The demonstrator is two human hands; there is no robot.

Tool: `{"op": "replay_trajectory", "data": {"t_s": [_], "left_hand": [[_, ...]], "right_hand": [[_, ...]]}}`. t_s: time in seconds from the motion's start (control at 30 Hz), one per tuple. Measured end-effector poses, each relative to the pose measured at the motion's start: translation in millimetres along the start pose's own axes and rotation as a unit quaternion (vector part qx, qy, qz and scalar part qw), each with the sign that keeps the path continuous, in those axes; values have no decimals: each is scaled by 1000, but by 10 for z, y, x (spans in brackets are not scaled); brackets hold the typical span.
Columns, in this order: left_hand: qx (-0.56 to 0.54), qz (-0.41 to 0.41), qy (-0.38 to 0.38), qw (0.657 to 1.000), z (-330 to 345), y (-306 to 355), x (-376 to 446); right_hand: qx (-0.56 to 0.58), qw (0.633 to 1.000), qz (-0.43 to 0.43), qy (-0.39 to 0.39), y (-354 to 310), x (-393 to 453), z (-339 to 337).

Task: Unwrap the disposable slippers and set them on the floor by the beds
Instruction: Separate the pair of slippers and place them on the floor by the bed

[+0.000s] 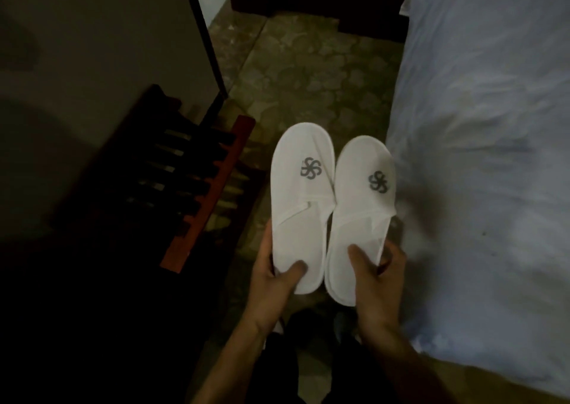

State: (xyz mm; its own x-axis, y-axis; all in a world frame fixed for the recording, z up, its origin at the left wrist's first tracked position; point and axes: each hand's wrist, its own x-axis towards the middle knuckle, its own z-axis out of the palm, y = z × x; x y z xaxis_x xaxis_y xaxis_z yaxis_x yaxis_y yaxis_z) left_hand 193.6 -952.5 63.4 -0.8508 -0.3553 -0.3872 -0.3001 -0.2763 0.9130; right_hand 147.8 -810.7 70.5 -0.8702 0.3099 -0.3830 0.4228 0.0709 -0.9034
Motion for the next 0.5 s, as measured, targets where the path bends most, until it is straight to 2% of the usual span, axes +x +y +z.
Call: {"op": "replay_trajectory", "data": {"t_s": [0.23,0.37,0.5], "left_hand": [[-54,-19,33,998,-26,-37,176],[-114,-79,93,986,126,29,240],[-203,-119,97,967,342,89,260]], "right_hand": [[-3,1000,-2,23,-35,104,195],[2,1000,11,2,-74,233,245],[28,999,29,15,-133,351,291]]}}
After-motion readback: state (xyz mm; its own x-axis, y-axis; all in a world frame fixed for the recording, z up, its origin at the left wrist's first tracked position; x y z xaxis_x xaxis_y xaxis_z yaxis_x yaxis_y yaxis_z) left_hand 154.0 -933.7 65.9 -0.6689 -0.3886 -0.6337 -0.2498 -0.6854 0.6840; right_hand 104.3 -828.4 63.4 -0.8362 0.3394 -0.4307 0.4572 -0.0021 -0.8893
